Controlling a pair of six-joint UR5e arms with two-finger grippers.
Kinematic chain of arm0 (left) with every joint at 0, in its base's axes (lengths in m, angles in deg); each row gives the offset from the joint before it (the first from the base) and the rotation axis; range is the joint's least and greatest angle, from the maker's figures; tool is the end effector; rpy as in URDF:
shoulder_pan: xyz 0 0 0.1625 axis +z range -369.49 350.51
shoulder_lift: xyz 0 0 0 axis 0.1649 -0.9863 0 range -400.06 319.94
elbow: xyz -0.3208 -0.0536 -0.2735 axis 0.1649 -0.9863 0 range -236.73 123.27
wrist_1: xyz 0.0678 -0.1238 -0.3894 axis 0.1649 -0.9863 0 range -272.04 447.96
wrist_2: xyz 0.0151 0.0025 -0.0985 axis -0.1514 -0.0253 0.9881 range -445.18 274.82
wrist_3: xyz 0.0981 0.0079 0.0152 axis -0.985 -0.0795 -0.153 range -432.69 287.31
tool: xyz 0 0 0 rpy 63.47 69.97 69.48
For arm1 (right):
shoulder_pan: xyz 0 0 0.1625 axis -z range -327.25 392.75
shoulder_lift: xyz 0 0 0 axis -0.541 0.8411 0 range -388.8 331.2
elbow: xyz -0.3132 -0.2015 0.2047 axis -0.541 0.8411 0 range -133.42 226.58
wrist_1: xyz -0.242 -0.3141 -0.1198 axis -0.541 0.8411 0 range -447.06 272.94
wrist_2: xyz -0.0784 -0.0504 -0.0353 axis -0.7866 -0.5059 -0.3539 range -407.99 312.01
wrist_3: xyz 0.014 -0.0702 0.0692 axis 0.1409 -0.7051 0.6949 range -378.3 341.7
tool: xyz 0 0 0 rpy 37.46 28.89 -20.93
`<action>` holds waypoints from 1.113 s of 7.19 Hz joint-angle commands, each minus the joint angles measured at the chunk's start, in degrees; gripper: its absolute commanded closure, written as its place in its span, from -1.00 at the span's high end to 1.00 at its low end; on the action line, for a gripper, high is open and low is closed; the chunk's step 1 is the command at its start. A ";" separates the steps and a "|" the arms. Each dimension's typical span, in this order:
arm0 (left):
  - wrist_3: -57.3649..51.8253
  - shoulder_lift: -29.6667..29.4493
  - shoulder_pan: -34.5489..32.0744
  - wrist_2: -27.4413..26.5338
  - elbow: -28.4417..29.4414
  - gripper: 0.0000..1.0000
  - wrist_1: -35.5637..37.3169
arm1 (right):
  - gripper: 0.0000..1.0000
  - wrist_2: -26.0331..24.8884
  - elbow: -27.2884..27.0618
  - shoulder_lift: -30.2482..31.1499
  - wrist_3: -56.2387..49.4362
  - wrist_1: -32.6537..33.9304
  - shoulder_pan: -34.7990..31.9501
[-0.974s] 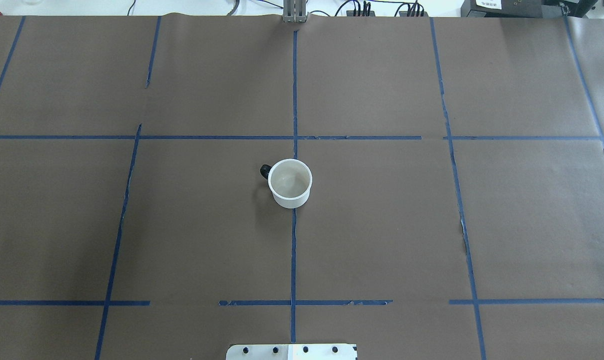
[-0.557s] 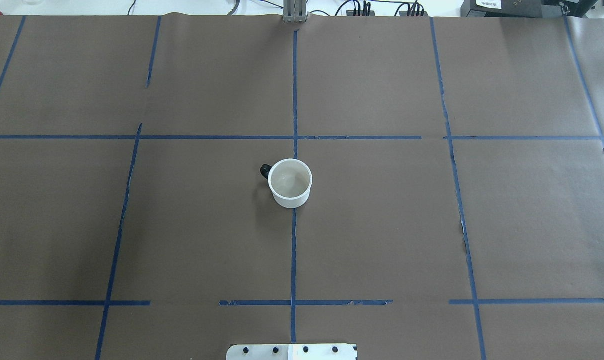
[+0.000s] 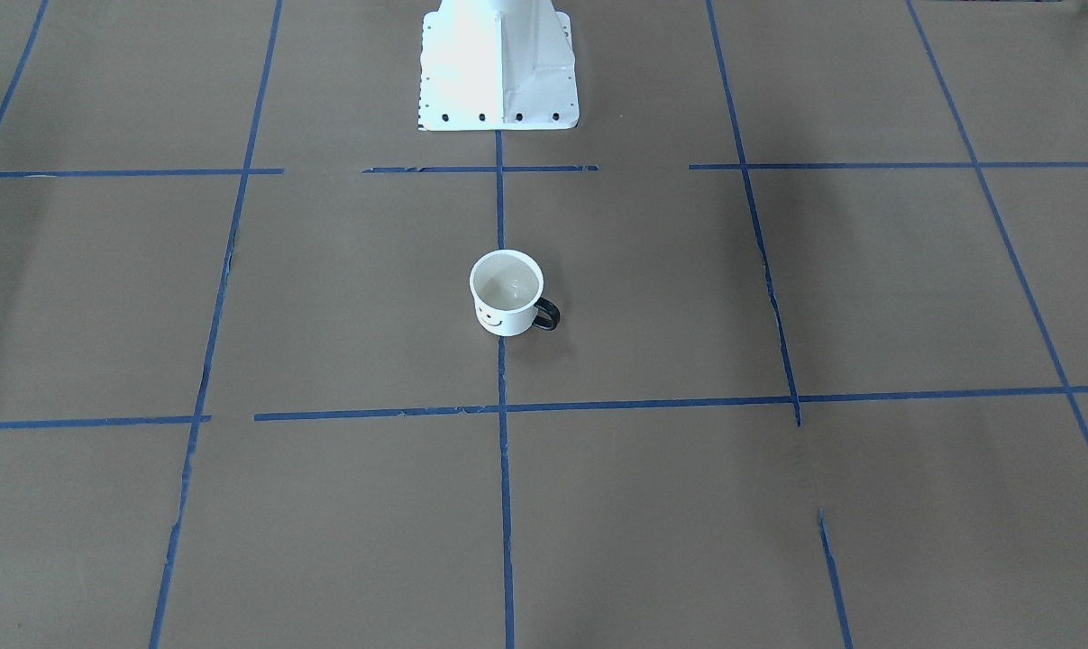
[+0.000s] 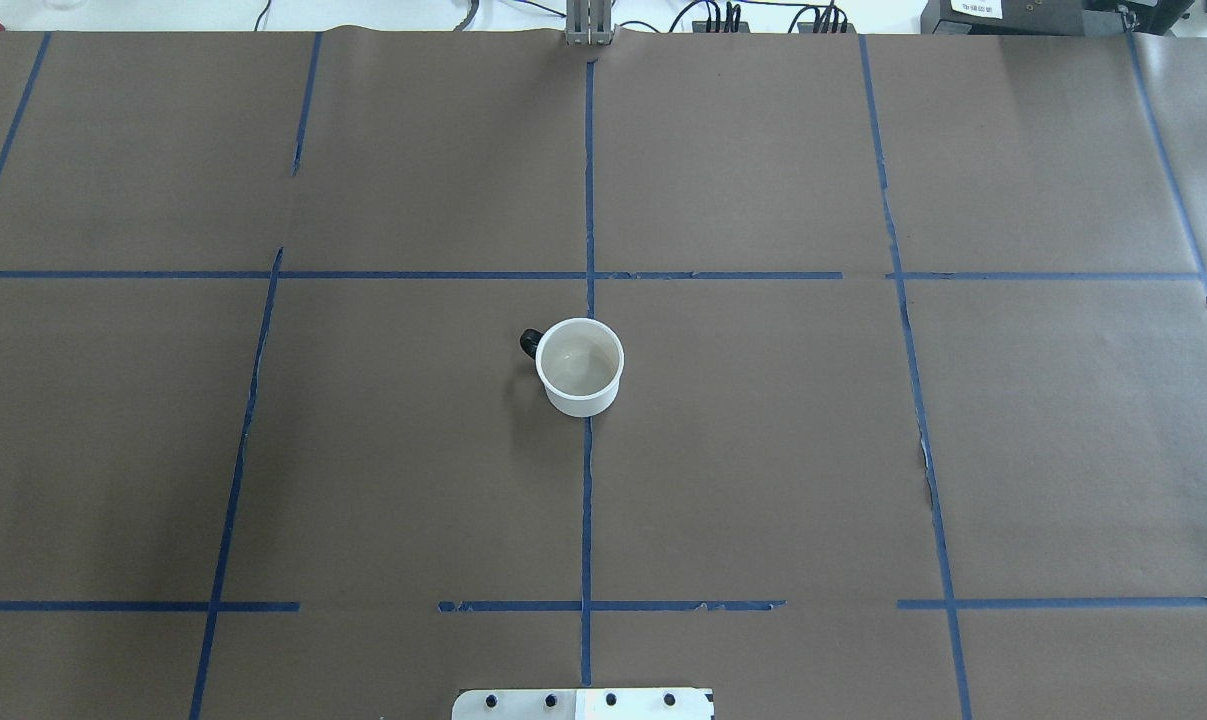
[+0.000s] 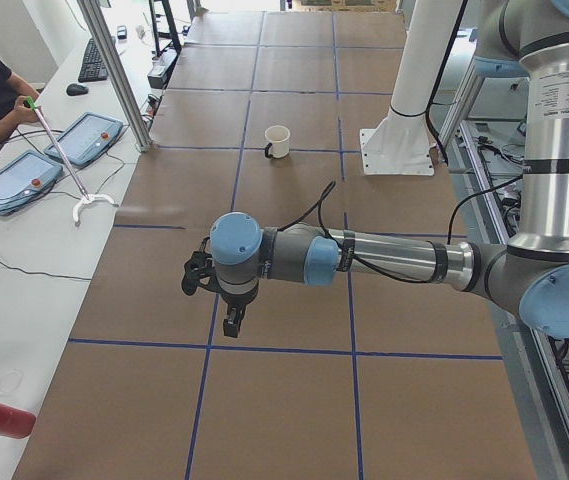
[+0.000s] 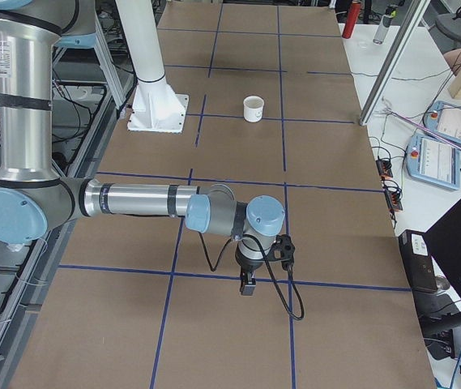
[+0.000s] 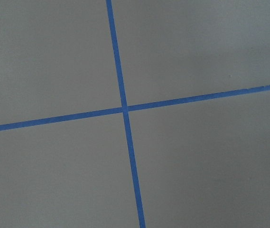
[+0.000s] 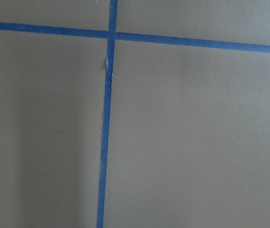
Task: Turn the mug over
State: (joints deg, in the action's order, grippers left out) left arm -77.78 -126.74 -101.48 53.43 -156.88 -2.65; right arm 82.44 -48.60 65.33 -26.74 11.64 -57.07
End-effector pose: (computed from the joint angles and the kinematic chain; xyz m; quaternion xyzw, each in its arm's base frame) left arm -0.0749 -0.4699 0.5926 0.0844 0.4063 0.0513 0.9084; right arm 0.0673 -0.4505 0.6675 -0.0376 -0.3484 -0.0474 0.9354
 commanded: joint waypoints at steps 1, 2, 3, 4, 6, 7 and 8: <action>0.17 2.03 -0.03 -0.01 -1.97 1.00 0.00 | 1.00 0.00 0.00 0.00 0.00 0.00 0.00; 0.35 2.91 -0.03 0.08 -2.41 1.00 0.00 | 1.00 0.00 0.00 0.00 0.00 0.00 0.00; 0.44 2.83 -0.03 0.08 -2.33 1.00 -0.09 | 1.00 0.00 0.00 0.00 0.00 0.00 0.00; 0.26 2.65 -0.03 -0.01 -1.63 1.00 0.00 | 1.00 0.00 0.00 0.00 0.00 0.00 0.00; 0.00 2.55 -0.12 -1.23 -1.36 1.00 0.61 | 1.00 0.00 0.00 0.00 0.00 0.00 0.00; 0.00 2.65 -0.12 -1.24 -1.19 1.00 0.88 | 1.00 0.00 0.00 0.00 0.00 0.00 0.00; 0.00 2.65 -0.12 -1.33 0.38 1.00 1.66 | 1.00 0.00 0.00 0.00 0.00 0.00 0.00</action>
State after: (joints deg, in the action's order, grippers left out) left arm -77.77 -124.20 -101.57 52.27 -157.75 -1.74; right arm 82.44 -48.61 65.33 -26.74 11.64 -57.08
